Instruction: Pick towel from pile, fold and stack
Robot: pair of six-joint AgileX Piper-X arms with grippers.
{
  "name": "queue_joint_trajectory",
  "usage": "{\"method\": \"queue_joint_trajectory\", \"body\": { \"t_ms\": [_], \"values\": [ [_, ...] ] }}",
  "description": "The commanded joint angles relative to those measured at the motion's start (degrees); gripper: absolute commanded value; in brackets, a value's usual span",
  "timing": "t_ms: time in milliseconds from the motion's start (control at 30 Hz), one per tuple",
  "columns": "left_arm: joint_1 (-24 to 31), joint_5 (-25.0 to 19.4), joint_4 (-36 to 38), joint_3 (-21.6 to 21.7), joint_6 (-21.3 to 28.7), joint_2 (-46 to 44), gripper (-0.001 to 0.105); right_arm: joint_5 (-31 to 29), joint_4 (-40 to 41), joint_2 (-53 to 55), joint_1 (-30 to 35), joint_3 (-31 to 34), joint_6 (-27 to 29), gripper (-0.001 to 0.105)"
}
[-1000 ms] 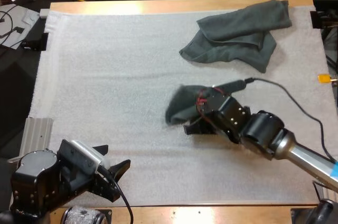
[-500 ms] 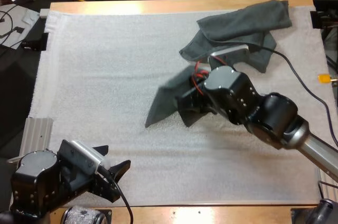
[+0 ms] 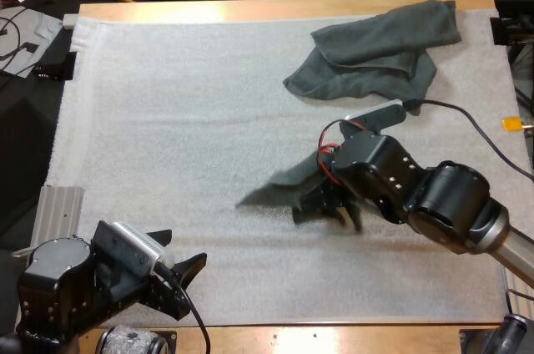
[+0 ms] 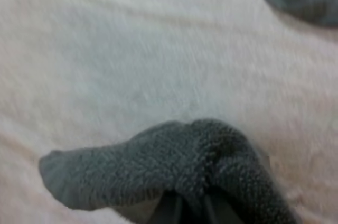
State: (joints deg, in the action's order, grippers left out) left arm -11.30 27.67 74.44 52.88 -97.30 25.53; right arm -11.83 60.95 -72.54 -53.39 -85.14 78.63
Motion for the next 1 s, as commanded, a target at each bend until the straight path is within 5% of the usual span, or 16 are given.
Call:
{"method": "queue_joint_trajectory", "body": {
  "t_ms": [0,300,733,833,967],
  "values": [
    [-0.46,0.39,-0.57,0.19,-0.38,0.24,0.062,0.06,2.15,-0.55,-0.04,2.55,0.78,0.0],
    [-0.26,0.58,0.04,0.27,-0.24,-0.03,0.062,0.56,-5.77,-5.23,3.63,7.59,0.42,0.0],
    [-0.2,0.42,-0.04,0.31,-0.49,0.11,0.062,16.76,-26.29,-17.22,13.14,6.74,-4.99,0.002],
    [-0.2,0.49,-0.09,0.36,-0.51,0.08,0.062,18.56,-28.62,-18.42,13.82,6.09,-5.74,0.019],
    [-0.23,0.44,-0.03,0.28,-0.41,0.05,0.062,19.85,-30.68,-18.73,13.96,4.64,-4.99,0.064]
  ]
}}
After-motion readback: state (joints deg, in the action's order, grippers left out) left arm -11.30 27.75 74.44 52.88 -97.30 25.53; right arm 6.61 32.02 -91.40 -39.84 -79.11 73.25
